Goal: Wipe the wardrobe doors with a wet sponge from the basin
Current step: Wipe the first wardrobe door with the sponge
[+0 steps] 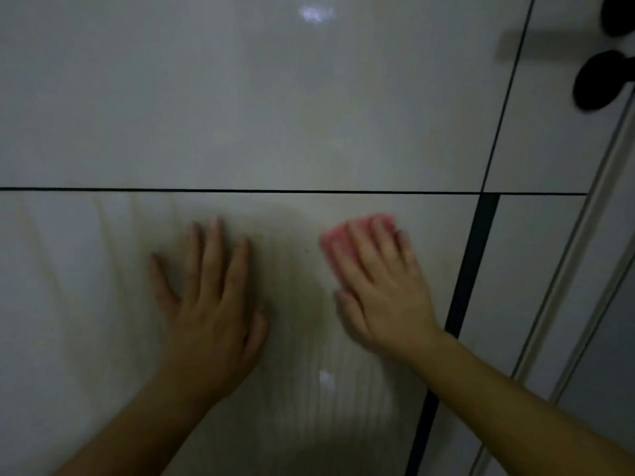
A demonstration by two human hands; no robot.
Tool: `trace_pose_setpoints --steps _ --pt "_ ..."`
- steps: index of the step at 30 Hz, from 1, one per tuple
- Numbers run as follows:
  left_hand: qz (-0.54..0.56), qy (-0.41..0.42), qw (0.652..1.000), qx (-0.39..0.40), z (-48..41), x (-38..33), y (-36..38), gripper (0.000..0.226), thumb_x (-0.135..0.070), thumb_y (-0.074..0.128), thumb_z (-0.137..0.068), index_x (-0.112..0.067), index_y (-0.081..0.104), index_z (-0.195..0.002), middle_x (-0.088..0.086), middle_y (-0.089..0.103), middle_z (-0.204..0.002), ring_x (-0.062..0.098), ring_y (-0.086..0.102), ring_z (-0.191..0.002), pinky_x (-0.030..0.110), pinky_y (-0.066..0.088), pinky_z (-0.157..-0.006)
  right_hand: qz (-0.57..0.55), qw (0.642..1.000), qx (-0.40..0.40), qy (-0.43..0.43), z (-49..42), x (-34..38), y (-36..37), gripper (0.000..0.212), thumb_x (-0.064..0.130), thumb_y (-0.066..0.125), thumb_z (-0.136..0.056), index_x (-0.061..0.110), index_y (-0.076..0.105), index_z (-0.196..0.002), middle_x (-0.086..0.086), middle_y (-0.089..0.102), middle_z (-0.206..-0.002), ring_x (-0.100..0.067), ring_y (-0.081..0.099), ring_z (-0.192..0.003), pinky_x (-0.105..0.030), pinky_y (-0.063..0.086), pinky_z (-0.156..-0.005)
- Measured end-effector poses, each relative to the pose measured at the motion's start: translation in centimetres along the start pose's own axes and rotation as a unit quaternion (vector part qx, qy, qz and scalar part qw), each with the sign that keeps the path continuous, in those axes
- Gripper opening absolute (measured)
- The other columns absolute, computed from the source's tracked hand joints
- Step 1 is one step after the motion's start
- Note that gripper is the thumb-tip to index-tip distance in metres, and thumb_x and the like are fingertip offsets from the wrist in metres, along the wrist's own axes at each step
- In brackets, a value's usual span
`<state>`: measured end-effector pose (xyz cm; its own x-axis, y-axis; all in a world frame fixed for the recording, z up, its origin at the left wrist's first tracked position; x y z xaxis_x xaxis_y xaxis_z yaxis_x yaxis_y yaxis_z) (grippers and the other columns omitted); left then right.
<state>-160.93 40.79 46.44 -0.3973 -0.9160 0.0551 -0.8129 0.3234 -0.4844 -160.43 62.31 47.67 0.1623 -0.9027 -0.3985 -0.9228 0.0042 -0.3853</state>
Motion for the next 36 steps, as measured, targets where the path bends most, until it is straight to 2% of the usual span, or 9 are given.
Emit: trace_pose_setpoints --steps 3,8,10,15,21,23,27,32,36 --pt "0.001 -0.038 0.999 -0.006 0.2 2.2 -0.2 0.079 -0.042 0.042 -0.091 -0.007 0.022 -0.159 0.024 0.007 -0.168 0.038 -0.003 -0.157 0.075 0.003 -0.116 -0.043 0.986 -0.041 0.154 -4.5 -0.2 -1.4 0.076 0.042 0.041 -0.101 0.015 0.004 -0.161 -0.01 -0.007 -0.167 -0.04 -0.004 -0.155 -0.054 -0.004 -0.126" --pt "0.008 -0.019 1.0 0.003 0.9 2.8 -0.1 0.079 -0.042 0.042 -0.092 -0.012 0.017 -0.161 0.022 0.008 -0.169 0.039 0.003 -0.157 0.072 0.005 -0.118 -0.051 0.993 0.028 -0.102 -1.2 6.7 0.8 0.071 0.041 0.054 -0.096 0.022 0.028 -0.16 -0.006 0.017 -0.169 -0.031 0.009 -0.157 -0.05 0.006 -0.127" --pt "0.001 -0.011 1.0 0.008 1.0 3.3 -0.3 0.078 -0.042 0.041 -0.093 -0.014 0.017 -0.161 0.019 0.008 -0.17 0.038 0.004 -0.157 0.071 0.007 -0.118 -0.023 0.992 0.026 -0.118 -2.1 5.6 0.2 0.069 0.041 0.052 -0.098 0.023 0.029 -0.16 -0.006 0.019 -0.167 -0.031 0.012 -0.157 -0.048 0.007 -0.127" --pt "0.006 -0.002 1.0 0.005 0.9 3.3 -0.8 0.076 -0.041 0.041 -0.094 -0.014 0.019 -0.161 0.017 0.007 -0.17 0.036 0.005 -0.158 0.071 0.012 -0.117 -0.025 0.984 -0.068 0.164 -10.3 -0.9 -3.4 0.074 0.04 0.042 -0.101 0.012 0.012 -0.162 -0.016 0.005 -0.168 -0.045 0.005 -0.155 -0.054 -0.003 -0.126" --pt "0.022 -0.025 0.999 -0.01 1.7 5.0 -1.5 0.072 -0.041 0.043 -0.092 -0.005 0.036 -0.154 0.026 0.018 -0.166 0.04 0.014 -0.155 0.068 0.018 -0.118 -0.015 0.987 0.046 -0.155 -3.2 6.9 0.0 0.07 0.043 0.053 -0.098 0.019 0.032 -0.159 -0.009 0.02 -0.168 -0.033 0.013 -0.157 -0.05 0.007 -0.127" --pt "0.012 -0.072 0.997 -0.004 2.0 6.8 -1.7 0.075 -0.043 0.042 -0.091 -0.005 0.034 -0.155 0.027 0.015 -0.166 0.042 0.01 -0.156 0.068 0.014 -0.119 0.0 0.991 0.025 -0.132 -4.9 6.1 -0.6 0.066 0.043 0.049 -0.1 0.021 0.03 -0.16 -0.008 0.02 -0.167 -0.033 0.013 -0.157 -0.049 0.006 -0.127" --pt "0.032 -0.137 0.99 -0.006 3.0 9.0 -1.5 0.076 -0.043 0.04 -0.093 -0.012 0.023 -0.16 0.022 0.004 -0.169 0.04 0.0 -0.157 0.07 0.01 -0.119 -0.037 0.997 -0.042 0.06 -11.2 5.4 -2.2 0.07 0.043 0.042 -0.1 0.014 0.022 -0.161 -0.011 0.003 -0.166 -0.039 0.003 -0.156 -0.054 -0.002 -0.126" --pt "0.028 -0.128 0.991 -0.009 4.4 9.9 -1.0 0.075 -0.041 0.04 -0.093 -0.016 0.02 -0.161 0.019 0.006 -0.169 0.038 0.0 -0.157 0.073 0.012 -0.117 -0.038 0.978 0.046 -0.201 -4.9 12.4 1.6 0.072 0.041 0.054 -0.097 0.017 0.029 -0.16 -0.01 0.019 -0.168 -0.034 0.011 -0.157 -0.05 0.008 -0.127" --pt "0.028 -0.124 0.992 -0.01 4.7 10.7 -0.9 0.074 -0.04 0.04 -0.094 -0.022 0.016 -0.162 0.019 0.006 -0.169 0.039 0.002 -0.157 0.074 0.013 -0.116 -0.022 0.984 0.015 -0.176 -7.9 11.8 0.3 0.069 0.041 0.051 -0.099 0.018 0.029 -0.16 -0.01 0.023 -0.167 -0.033 0.011 -0.157 -0.048 0.007 -0.127"
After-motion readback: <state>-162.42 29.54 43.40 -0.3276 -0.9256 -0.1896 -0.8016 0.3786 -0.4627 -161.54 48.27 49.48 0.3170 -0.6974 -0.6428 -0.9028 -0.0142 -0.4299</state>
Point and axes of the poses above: each hand's wrist, its own z-axis away from the middle knuckle, its own y-axis out of the palm, x = y × z, the point moved 6 cm from there along -z, towards the middle knuckle
